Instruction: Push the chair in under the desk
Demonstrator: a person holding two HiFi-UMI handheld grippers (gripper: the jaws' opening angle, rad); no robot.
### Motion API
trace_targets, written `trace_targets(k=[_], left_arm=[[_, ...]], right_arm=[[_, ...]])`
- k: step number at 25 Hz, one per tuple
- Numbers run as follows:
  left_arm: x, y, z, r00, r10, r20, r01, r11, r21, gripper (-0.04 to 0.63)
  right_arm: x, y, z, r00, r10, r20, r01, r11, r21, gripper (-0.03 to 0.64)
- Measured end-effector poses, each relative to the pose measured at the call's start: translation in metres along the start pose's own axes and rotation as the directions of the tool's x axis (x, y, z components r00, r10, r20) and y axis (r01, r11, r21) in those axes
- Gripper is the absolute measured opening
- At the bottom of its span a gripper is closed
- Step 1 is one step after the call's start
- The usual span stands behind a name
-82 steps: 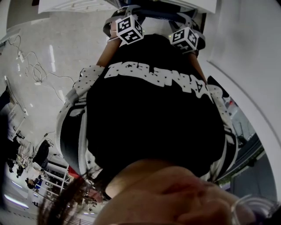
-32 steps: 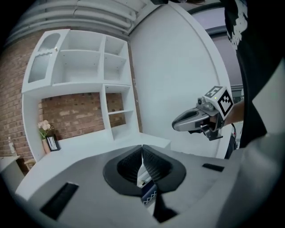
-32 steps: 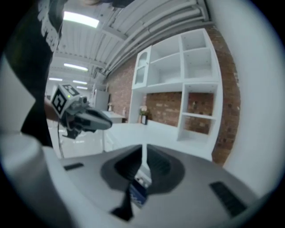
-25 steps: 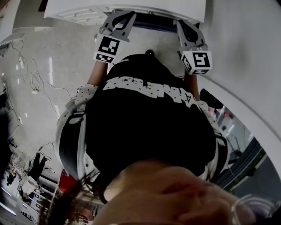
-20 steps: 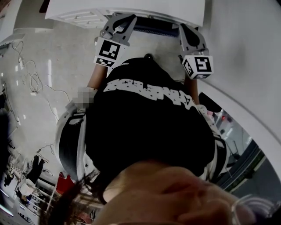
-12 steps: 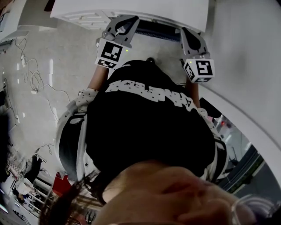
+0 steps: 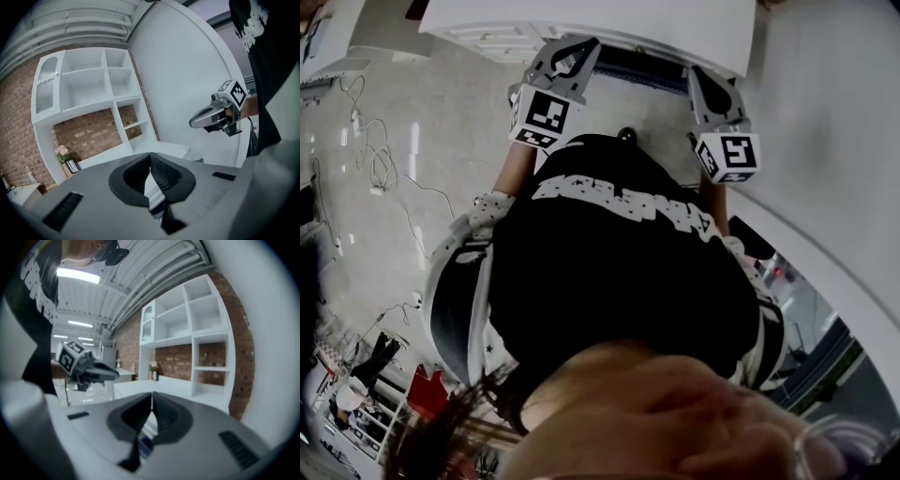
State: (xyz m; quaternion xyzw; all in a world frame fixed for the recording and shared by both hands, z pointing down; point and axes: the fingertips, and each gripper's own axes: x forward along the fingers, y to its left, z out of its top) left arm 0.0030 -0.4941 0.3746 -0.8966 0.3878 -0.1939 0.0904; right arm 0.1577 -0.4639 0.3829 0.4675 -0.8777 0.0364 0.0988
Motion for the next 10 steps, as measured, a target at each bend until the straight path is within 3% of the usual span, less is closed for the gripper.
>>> trace_targets(k=[10], left_arm=[[0.0004, -0.0042, 0.0000, 1.000, -0.005, -0.010, 0.005, 1.000, -0.009, 0.038]], right_arm=[[-0.0036, -0.0010, -0.0001, 1.000, -0.002, -0.001, 0.002, 1.000, -0.006, 0.031]])
